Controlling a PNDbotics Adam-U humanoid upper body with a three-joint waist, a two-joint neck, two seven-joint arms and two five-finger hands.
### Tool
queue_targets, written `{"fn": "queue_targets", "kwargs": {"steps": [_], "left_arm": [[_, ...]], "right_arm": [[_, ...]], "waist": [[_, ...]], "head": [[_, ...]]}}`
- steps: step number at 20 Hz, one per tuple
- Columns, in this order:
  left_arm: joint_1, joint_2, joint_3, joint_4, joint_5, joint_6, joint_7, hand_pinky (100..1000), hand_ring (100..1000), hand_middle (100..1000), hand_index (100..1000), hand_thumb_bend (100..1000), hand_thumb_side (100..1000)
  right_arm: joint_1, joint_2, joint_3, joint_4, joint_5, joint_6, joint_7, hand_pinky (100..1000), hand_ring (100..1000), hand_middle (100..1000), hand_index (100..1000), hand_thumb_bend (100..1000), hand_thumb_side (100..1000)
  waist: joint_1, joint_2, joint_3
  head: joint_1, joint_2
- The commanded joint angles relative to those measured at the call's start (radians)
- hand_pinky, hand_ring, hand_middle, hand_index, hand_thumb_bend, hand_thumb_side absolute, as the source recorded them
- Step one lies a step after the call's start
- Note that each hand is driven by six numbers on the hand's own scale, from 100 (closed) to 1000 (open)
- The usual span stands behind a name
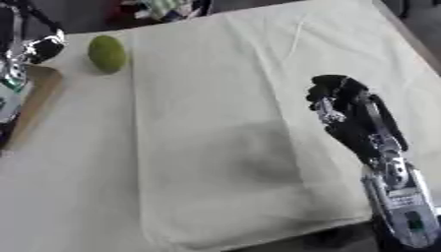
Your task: Pick up objects on the table and place them in the box.
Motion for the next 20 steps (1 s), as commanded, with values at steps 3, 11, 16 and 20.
{"fn": "queue_targets", "kwargs": {"steps": [3,11,16,20], "left_arm": [[-0.039,0.036,0.012,0.008,-0.118,-0.034,-0.11,705,830,849,848,606,347],[-0.065,0.036,0.045,0.047,-0.262,-0.043,-0.135,725,821,842,859,780,390],[-0.076,0.031,0.063,0.071,-0.273,-0.015,-0.098,720,815,833,850,726,358],[-0.086,0.03,0.066,0.093,-0.292,-0.006,-0.108,722,807,821,847,712,353]], "right_arm": [[-0.007,-0.013,-0.001,-0.01,0.003,0.001,0.005,608,648,590,725,100,446],[-0.013,-0.016,0.002,-0.009,0.008,0.003,0.01,608,647,589,725,100,449],[-0.023,-0.019,0.006,-0.011,0.011,0.003,0.014,608,647,589,725,100,449],[-0.031,-0.02,0.009,-0.013,0.012,0.003,0.019,609,648,589,725,100,449]], "waist": [[0.004,-0.016,-0.005],[0.025,0.0,-0.03],[0.039,0.017,-0.052],[0.049,0.03,-0.07]], "head": [[-0.006,0.003],[-0.02,0.01],[-0.024,0.008],[-0.024,0.002]]}}
